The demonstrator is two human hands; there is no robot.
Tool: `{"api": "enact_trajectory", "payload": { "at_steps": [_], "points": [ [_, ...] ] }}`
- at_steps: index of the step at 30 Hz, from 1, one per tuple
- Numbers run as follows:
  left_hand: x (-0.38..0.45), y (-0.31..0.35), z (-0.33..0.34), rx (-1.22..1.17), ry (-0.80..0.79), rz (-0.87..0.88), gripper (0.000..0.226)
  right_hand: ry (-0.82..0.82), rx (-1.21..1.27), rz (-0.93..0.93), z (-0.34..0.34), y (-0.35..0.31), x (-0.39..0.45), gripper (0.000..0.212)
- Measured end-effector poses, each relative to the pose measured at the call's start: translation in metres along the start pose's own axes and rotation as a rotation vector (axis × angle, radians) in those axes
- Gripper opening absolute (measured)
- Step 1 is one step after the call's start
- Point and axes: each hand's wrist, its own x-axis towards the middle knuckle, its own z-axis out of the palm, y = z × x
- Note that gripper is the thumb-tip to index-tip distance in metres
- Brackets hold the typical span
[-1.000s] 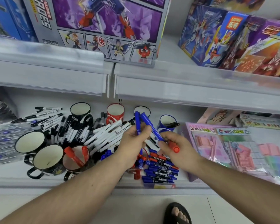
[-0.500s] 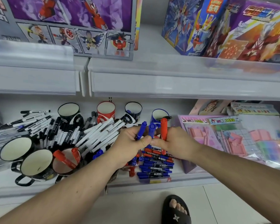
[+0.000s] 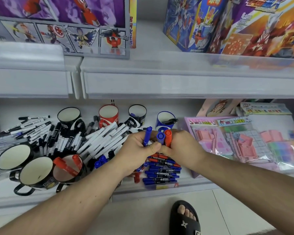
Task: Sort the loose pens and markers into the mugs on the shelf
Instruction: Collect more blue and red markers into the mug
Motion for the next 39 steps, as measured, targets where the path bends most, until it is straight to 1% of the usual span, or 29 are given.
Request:
{"api": "enact_trajectory", "payload": {
  "at_steps": [4,6,8,10,11,12,13,15,17,18,19,20,21,22,23,25,28,30,31,33,35,37,39],
  "points": [
    [0.000,0.000,-0.001,0.043,0.002,0.006,0.019,0.073,-0.002,-0.006,0.008,-0.001,0.000,0.042],
    [-0.001,-0.004,-0.003,0.073,-0.005,-0.007,0.016,0.052,0.095,0.045,0.016,-0.006,-0.003,0.044],
    [-0.001,-0.009,-0.004,0.077,-0.004,-0.012,0.015,-0.016,0.222,0.117,0.027,-0.011,0.000,0.037],
    [-0.003,-0.016,-0.006,0.078,-0.011,-0.021,0.021,-0.089,0.334,0.173,0.039,-0.013,0.006,0.032],
    [-0.003,-0.020,-0.008,0.071,-0.004,-0.032,0.022,-0.133,0.387,0.184,0.044,-0.015,0.009,0.026],
    [-0.003,-0.023,-0.010,0.056,0.009,-0.050,0.020,-0.167,0.440,0.199,0.050,-0.017,0.013,0.021],
    [-0.002,-0.026,-0.013,0.043,0.031,-0.075,0.016,-0.187,0.495,0.220,0.055,-0.020,0.016,0.019],
    [0.001,-0.032,-0.018,0.044,0.102,-0.121,0.009,-0.208,0.577,0.234,0.063,-0.025,0.022,0.028],
    [0.006,-0.035,-0.025,0.082,0.207,-0.155,0.008,-0.267,0.714,0.225,0.071,-0.023,0.025,0.050],
    [0.010,-0.036,-0.029,0.082,0.265,-0.170,0.007,-0.315,0.820,0.257,0.074,-0.017,0.026,0.058],
    [0.013,-0.037,-0.033,0.060,0.319,-0.185,0.007,-0.342,0.890,0.340,0.078,-0.006,0.027,0.063],
    [0.017,-0.037,-0.038,0.030,0.357,-0.202,0.008,-0.332,0.913,0.444,0.083,0.005,0.028,0.063],
    [0.020,-0.038,-0.042,0.010,0.389,-0.218,0.009,-0.280,0.857,0.536,0.089,0.022,0.031,0.061],
    [0.024,-0.039,-0.046,-0.008,0.416,-0.229,0.010,-0.223,0.714,0.596,0.096,0.043,0.034,0.057],
    [0.028,-0.039,-0.049,-0.032,0.443,-0.230,0.011,-0.208,0.528,0.621,0.101,0.063,0.037,0.053],
    [0.036,-0.040,-0.054,-0.087,0.498,-0.237,0.010,-0.259,0.223,0.617,0.113,0.093,0.044,0.049],
    [0.045,-0.043,-0.062,-0.106,0.549,-0.270,0.014,-0.313,-0.025,0.579,0.135,0.118,0.061,0.036],
    [0.047,-0.045,-0.066,-0.155,0.581,-0.301,0.018,-0.309,-0.089,0.526,0.151,0.118,0.076,0.029],
    [0.047,-0.046,-0.069,-0.184,0.602,-0.312,0.018,-0.305,-0.085,0.516,0.158,0.116,0.084,0.030],
    [0.046,-0.045,-0.074,-0.206,0.642,-0.325,0.015,-0.311,-0.098,0.513,0.171,0.112,0.099,0.039],
    [0.044,-0.046,-0.080,-0.198,0.668,-0.341,0.014,-0.360,-0.172,0.513,0.181,0.110,0.109,0.045],
    [0.041,-0.046,-0.087,-0.196,0.680,-0.354,0.015,-0.382,-0.226,0.521,0.188,0.108,0.111,0.044],
    [0.039,-0.046,-0.093,-0.183,0.703,-0.355,0.016,-0.362,-0.238,0.510,0.192,0.109,0.112,0.043]
  ]
}}
